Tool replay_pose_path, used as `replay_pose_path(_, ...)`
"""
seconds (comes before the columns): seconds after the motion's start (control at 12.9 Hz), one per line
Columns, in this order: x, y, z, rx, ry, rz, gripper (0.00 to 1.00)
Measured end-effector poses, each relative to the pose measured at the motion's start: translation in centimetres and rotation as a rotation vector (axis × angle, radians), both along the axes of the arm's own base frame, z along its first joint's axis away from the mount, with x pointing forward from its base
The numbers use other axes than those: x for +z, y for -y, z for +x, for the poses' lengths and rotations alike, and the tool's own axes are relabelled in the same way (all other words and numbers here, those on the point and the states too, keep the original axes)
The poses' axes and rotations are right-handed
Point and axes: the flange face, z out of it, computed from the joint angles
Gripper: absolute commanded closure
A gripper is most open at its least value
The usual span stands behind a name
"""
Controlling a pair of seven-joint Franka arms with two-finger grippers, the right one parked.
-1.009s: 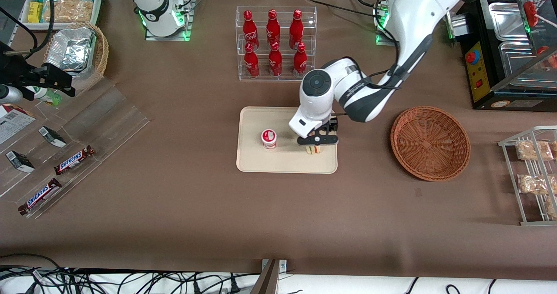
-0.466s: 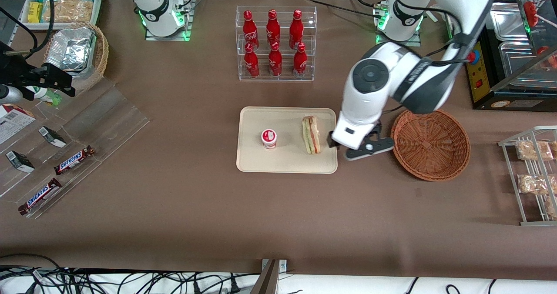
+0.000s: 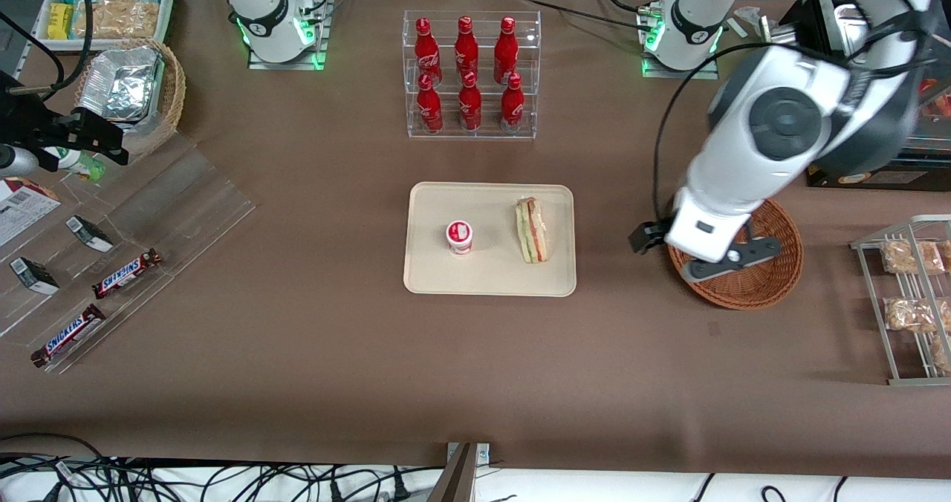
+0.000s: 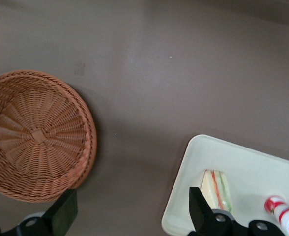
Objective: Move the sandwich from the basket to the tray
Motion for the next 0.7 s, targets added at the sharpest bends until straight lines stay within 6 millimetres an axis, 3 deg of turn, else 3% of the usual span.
replay_pose_path(0.39, 5.9, -10.0, -1.7, -0.162, -0.063, -0.040, 0.00)
replay_pose_path(0.7, 9.0, -13.5, -3.9, -0.362, -0.061, -0.003, 0.00)
